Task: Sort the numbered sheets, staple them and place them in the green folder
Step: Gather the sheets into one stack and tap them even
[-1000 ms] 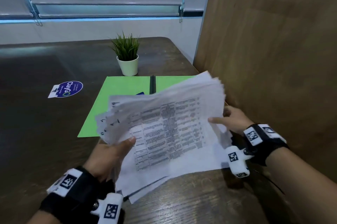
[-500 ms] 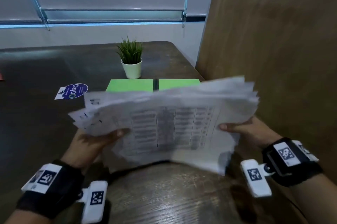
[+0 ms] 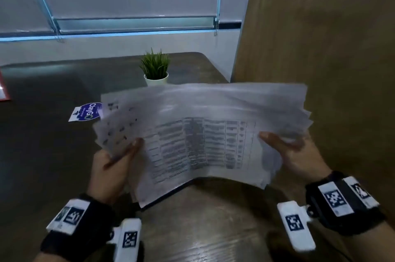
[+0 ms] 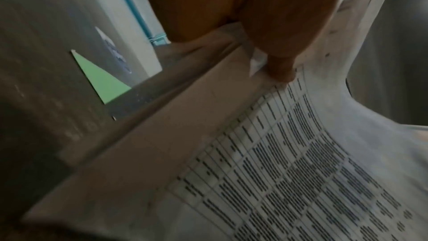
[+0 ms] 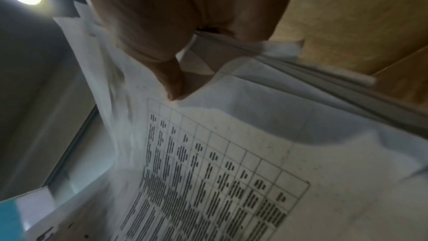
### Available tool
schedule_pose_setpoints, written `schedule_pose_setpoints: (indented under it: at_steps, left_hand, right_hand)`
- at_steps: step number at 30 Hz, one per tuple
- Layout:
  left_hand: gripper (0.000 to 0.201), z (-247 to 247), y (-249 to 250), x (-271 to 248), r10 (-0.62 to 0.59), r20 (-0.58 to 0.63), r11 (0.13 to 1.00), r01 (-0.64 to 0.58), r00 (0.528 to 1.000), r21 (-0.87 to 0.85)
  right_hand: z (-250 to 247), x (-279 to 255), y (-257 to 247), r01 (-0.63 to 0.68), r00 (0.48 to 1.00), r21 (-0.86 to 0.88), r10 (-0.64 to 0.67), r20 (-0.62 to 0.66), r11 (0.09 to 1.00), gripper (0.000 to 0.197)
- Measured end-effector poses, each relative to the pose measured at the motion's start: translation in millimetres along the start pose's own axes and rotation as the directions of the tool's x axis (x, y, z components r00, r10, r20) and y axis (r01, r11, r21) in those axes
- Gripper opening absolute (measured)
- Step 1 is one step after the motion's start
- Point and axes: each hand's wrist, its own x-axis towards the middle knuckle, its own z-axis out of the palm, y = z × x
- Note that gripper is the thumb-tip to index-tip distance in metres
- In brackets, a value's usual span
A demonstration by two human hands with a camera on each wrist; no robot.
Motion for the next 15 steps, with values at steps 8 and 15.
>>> schedule_pose_setpoints:
  at_steps: [8, 15]
  left_hand:
    - [0.03, -10.4, -4.7, -0.9, 0.226, 0.04, 0.959, -0.23, 0.973, 0.168]
    - [0.034, -16.7, -50.1, -1.1, -0.051, 0.096, 0.959, 0.022, 0.994, 0.282]
  right_hand:
    - [4.1, -16.6, 0.8, 0.144, 0.989, -0.002, -0.144, -0.035, 0.99, 0.042]
    - [-10.0, -20.8, 68.2, -0.242, 0.969, -0.064, 0.244, 0.026, 0.968, 0.03]
